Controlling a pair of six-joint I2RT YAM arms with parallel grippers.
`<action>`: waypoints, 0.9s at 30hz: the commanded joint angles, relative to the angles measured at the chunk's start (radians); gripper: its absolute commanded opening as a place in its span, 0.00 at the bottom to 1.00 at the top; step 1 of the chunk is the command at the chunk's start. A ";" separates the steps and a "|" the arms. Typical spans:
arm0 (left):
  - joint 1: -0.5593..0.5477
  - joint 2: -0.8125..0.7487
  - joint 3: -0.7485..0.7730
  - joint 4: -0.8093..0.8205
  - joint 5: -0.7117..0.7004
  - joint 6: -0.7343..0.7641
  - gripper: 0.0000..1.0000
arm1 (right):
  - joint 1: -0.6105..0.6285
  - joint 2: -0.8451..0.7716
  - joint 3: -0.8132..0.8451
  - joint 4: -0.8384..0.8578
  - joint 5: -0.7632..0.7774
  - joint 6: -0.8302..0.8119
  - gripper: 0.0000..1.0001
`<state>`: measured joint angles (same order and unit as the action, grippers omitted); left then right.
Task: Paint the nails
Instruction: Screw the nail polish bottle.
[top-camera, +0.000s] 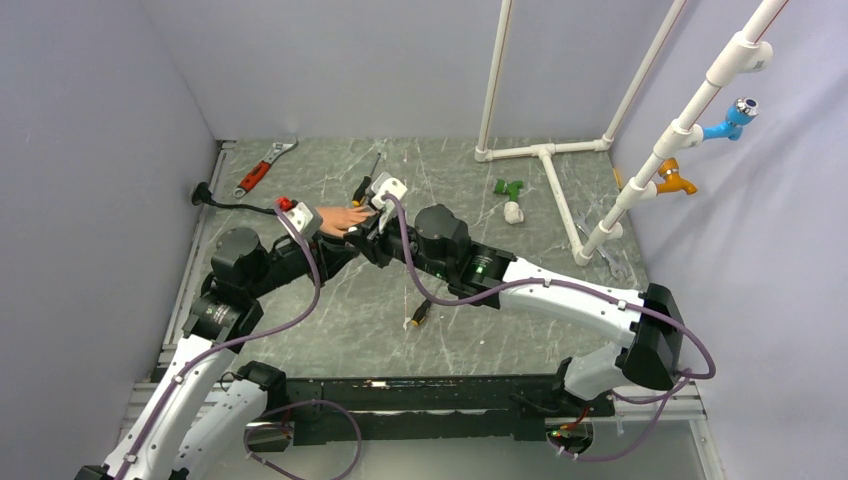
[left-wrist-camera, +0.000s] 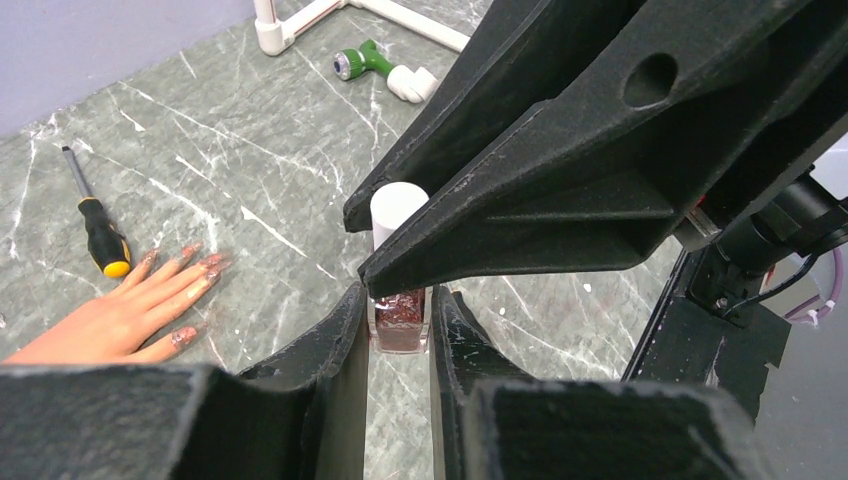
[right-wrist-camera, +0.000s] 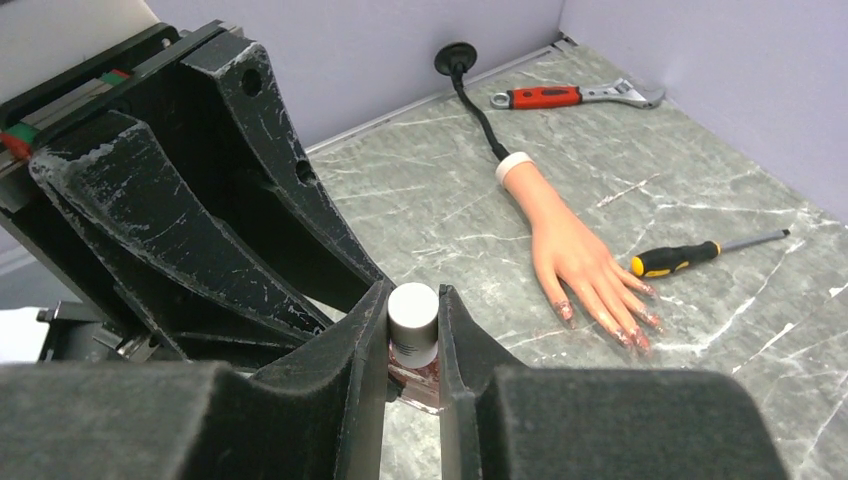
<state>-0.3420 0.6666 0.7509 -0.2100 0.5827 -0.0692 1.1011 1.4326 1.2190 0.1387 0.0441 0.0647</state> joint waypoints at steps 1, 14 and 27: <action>0.024 -0.006 0.032 0.053 -0.066 -0.010 0.00 | 0.017 -0.012 0.032 0.008 0.093 0.048 0.13; 0.029 -0.008 0.034 0.050 -0.046 -0.007 0.00 | 0.011 -0.083 0.062 -0.025 0.039 0.075 0.74; 0.029 -0.029 0.010 0.137 0.196 -0.013 0.00 | -0.258 -0.227 -0.018 -0.057 -0.791 -0.033 0.77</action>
<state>-0.3172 0.6624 0.7509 -0.1936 0.5911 -0.0711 0.8570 1.2625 1.2011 0.0906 -0.3614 0.1200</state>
